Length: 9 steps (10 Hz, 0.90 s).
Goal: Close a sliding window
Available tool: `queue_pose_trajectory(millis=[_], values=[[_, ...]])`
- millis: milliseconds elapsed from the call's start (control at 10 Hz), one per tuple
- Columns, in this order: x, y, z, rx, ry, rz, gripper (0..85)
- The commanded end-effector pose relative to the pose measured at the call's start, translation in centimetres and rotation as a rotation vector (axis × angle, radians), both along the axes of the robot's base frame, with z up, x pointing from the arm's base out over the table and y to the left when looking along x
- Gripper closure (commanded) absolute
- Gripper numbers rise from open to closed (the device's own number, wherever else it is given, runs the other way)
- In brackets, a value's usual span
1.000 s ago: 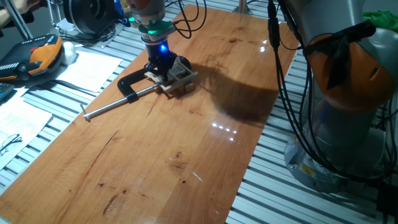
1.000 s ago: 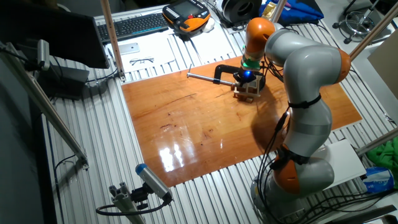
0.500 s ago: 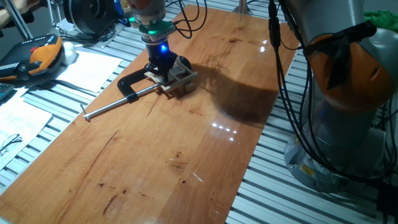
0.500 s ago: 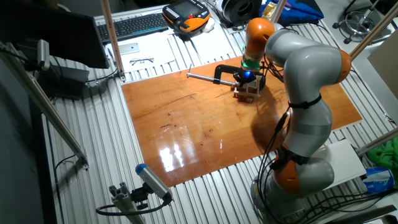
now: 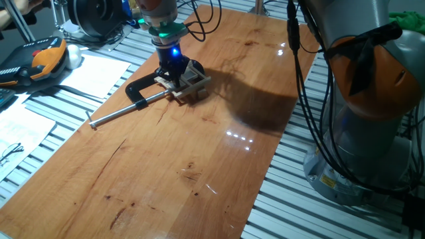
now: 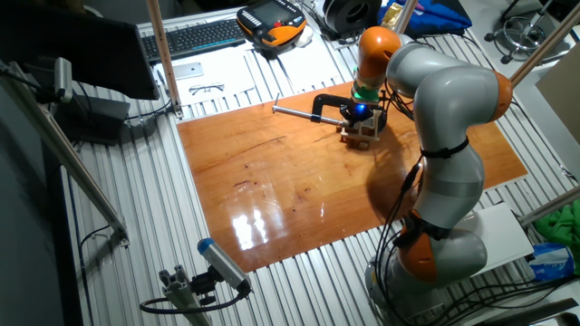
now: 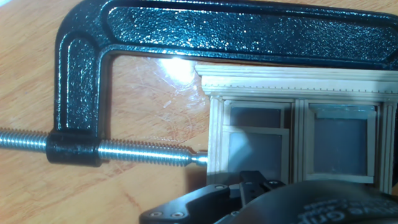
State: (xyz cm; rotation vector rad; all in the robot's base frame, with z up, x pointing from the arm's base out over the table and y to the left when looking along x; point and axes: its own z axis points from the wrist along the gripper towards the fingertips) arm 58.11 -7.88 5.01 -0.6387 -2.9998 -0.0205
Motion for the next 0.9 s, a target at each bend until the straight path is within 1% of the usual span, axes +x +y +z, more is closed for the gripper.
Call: queue_pose_trajectory(millis=[0, 800], values=[[-0.05, 0.02, -0.01, 0.0, 0.0, -0.001, 85.0], [-0.49, 0.19, 0.32, -0.013, -0.003, 0.011, 85.0]])
